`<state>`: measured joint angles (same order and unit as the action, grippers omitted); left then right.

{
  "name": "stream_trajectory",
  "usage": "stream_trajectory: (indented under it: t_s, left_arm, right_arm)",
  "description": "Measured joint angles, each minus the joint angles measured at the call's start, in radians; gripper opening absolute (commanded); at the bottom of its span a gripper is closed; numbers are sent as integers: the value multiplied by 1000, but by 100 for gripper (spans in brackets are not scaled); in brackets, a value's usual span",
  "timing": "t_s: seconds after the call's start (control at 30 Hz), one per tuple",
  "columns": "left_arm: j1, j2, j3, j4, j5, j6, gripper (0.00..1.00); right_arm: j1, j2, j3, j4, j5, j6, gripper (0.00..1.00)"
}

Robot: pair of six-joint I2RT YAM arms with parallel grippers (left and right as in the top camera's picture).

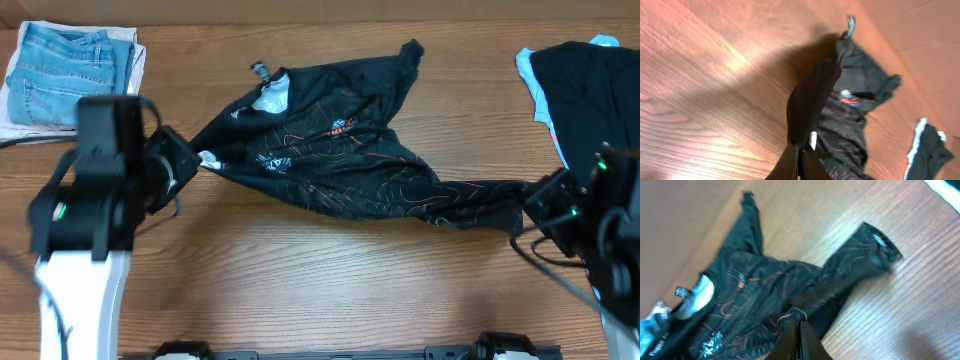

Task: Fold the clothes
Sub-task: 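Lift and stretch the jersey between both grippers, then release it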

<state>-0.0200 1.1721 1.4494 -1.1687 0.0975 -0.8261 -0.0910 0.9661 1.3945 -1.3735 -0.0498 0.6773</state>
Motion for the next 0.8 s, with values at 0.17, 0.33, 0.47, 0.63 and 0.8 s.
stream_trajectory:
  t_s: [0.17,0.33,0.47,0.63,0.8]
  left_arm:
    - [0,-119,95,-100,-7,17,4]
    - [0,-208,268,-225,-47,19,4]
    - [0,-241,451,-299,-97,19,4]
    - [0,-253,615,-301,-192,19,4]
    - [0,-239,639,-272,-264,22,4]
  right_arm:
    - [0,-35,125,-97,-25,-13,4]
    - [0,-35,315,-172,-35,-34,4]
    - [0,-36,488,-190,-40,-43,5]
    - [0,-48,642,-143,-39,-49,9]
    - [0,-40,669,-50,-39,-50,9]
